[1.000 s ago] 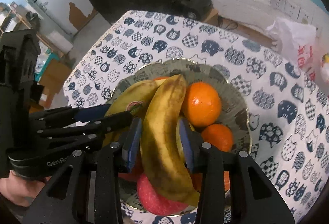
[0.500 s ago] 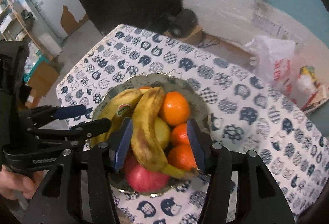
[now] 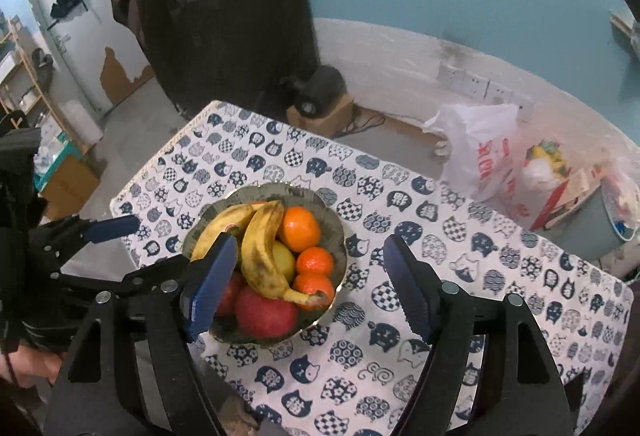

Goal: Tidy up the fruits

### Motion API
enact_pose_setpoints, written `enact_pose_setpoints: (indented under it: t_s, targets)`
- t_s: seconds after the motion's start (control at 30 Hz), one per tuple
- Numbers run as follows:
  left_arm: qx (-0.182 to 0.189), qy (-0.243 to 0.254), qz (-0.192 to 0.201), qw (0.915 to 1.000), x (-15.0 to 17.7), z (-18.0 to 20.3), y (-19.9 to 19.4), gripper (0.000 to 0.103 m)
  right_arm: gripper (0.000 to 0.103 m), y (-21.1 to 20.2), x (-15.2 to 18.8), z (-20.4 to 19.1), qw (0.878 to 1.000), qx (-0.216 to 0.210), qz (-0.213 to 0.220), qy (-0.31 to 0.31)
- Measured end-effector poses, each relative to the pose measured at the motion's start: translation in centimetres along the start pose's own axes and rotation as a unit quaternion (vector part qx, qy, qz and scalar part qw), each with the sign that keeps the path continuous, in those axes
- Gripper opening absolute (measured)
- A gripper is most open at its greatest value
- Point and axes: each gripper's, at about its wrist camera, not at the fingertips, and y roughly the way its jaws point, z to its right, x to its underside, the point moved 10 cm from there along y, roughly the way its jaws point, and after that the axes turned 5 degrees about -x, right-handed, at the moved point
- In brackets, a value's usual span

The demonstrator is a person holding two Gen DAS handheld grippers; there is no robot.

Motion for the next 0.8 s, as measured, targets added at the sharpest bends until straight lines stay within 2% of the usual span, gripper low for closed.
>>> enact_pose_setpoints:
  t_s: [0.47,0.8]
  targets:
    - [-0.008,0.028,0.037,0.9989,-0.1,2.0,-4.4,0.089,0.077,-5.5,1.4,0.7,1.000,0.014,0.020,-0.002]
    - [0.001,0.039,0.043,0.9983,-0.1,4.4,-5.4,0.093,0.077,-5.8,2.5,2.7,0.999,0.031,0.018,0.005]
